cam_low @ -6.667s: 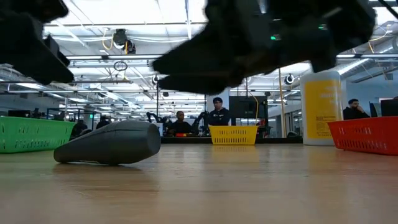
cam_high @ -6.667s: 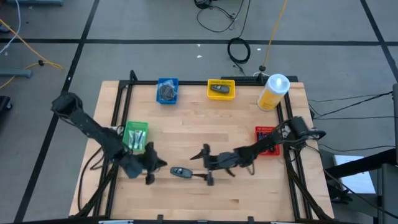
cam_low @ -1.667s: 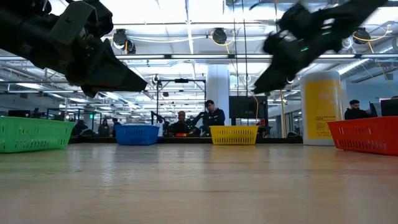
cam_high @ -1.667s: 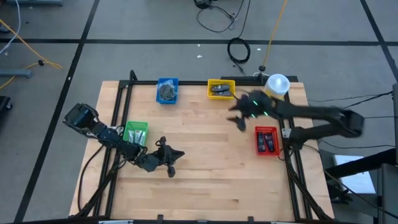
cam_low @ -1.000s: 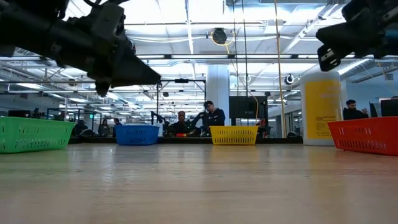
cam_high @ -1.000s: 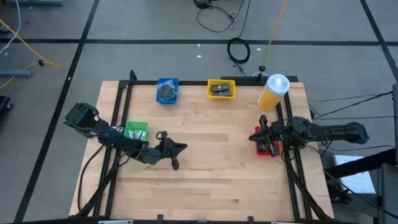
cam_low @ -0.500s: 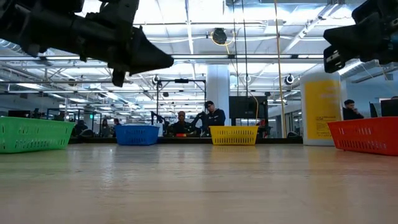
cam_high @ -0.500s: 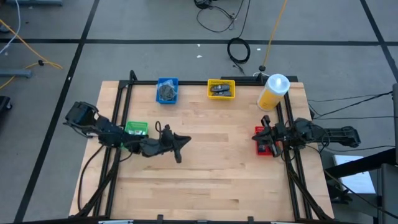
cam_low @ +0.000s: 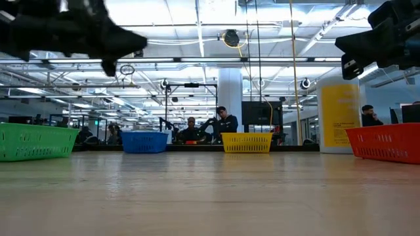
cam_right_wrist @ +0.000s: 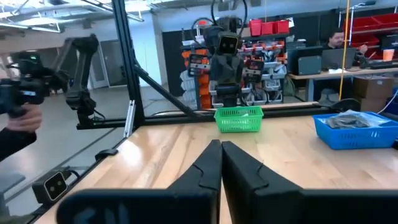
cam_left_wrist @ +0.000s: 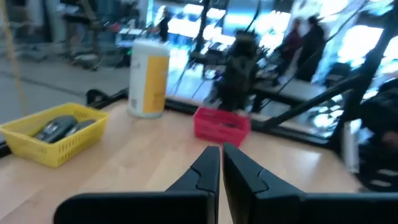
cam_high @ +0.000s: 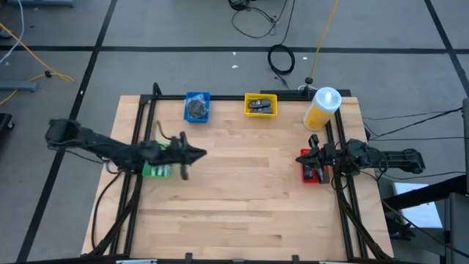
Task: Pick & Place Travel size toiletries
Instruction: Return to Home Position
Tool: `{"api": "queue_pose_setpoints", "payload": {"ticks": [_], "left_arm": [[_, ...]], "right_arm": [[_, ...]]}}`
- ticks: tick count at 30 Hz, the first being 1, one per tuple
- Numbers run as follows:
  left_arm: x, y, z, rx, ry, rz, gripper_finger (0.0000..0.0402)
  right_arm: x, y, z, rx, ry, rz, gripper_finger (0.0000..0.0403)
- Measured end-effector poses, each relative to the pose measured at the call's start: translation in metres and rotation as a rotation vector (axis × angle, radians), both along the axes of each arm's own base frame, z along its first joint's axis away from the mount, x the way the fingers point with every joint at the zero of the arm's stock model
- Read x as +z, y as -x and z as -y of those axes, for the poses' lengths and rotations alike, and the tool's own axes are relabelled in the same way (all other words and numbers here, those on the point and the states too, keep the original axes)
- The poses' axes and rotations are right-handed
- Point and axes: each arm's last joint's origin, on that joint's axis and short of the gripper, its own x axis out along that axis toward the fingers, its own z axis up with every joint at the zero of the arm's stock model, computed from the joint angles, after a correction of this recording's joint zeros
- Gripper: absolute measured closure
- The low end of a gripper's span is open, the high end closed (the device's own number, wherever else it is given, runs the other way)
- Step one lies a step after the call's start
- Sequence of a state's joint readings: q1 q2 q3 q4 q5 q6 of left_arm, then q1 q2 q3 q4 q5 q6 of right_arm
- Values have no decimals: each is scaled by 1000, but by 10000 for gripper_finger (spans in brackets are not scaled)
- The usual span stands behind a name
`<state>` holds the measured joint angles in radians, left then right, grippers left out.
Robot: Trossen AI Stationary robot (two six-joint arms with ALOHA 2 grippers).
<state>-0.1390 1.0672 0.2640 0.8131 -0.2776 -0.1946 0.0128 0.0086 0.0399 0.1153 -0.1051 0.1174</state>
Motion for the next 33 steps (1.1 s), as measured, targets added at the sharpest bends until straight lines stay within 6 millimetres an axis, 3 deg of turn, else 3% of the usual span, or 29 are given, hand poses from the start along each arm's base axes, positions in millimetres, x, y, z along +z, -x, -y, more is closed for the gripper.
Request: {"api": "queue_pose_setpoints", "payload": {"ticks": [4, 10, 28, 33], "left_arm": [[-6, 35, -14, -37, 1, 85, 385], [-14, 65, -27, -24, -51, 194, 385], [-14, 71, -28, -11, -71, 167, 385], [-22, 80, -23, -181, -128, 77, 385]], "right_arm": [[0, 0, 0, 0, -1, 0, 402], [0, 0, 0, 0, -1, 0, 399], [0, 0, 0, 0, -1, 0, 401], [0, 0, 0, 0, -1, -1, 399]]}}
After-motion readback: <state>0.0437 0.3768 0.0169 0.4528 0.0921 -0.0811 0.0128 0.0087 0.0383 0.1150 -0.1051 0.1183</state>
